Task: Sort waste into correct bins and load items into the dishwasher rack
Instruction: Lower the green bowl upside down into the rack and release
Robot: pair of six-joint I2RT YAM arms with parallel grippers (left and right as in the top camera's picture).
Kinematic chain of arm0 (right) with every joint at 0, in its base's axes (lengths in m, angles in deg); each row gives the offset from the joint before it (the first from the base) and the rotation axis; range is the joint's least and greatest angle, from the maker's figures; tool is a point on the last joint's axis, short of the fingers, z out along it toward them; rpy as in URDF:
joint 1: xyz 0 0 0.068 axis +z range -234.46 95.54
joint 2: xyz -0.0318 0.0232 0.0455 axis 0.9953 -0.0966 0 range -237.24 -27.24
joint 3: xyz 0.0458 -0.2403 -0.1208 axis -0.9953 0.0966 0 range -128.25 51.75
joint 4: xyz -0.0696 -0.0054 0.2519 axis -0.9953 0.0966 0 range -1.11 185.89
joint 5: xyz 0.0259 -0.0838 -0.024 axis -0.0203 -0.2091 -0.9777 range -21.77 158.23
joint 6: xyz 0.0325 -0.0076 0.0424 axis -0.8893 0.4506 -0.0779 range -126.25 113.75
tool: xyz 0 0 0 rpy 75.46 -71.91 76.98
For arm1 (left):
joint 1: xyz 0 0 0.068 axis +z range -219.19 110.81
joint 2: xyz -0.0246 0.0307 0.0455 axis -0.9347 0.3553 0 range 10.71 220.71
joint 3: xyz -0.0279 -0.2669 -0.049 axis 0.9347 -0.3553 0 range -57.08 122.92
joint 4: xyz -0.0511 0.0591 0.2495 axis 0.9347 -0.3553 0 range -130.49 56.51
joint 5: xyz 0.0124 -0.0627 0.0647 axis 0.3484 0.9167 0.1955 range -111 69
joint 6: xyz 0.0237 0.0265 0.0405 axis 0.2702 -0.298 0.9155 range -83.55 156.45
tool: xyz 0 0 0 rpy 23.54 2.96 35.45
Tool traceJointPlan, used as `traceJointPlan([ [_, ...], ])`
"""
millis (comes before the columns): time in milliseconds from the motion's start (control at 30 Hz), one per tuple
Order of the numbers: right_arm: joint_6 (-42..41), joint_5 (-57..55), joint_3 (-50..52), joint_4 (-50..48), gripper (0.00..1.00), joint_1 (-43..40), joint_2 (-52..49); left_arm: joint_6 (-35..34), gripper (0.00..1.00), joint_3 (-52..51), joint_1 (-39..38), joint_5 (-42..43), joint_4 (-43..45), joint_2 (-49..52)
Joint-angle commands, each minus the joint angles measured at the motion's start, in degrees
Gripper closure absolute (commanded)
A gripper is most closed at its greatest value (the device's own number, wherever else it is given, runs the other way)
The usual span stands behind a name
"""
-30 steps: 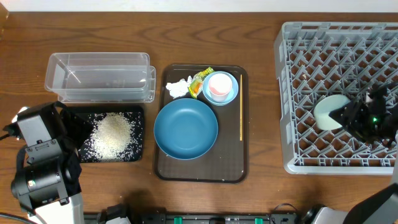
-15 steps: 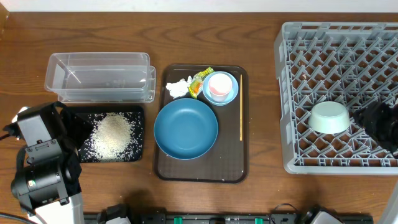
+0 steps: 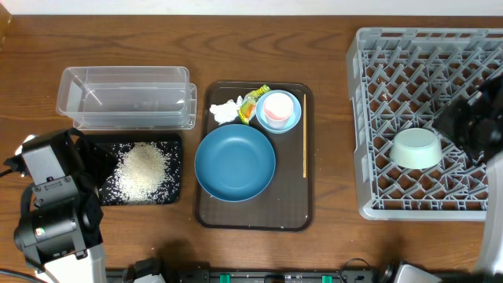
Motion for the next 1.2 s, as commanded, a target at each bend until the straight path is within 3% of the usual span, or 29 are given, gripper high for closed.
traceJointPlan([
  [0,-1.5,-1.3,0.8,-0.5,0.99,0.9,-4.1,-0.1,0.08,0.5,0.3,-0.5,-0.1,0.0],
  [767,0.9,-7.2,0.7,8.8,0.99,0.9,-7.5,-0.1,0.08,0.5,0.3,-0.5,-0.1,0.0],
  [967,-2.9,-14.1,0.7,12.4,0.99,0.9,-7.4,-0.1,0.08,0.5,0.3,-0.5,-0.1,0.0],
  [1167,-4.6,-11.1,0.7,12.3,0.99,0.9,-4.5,-0.1,0.07,0.5,0.3,-0.5,-0.1,0.0],
])
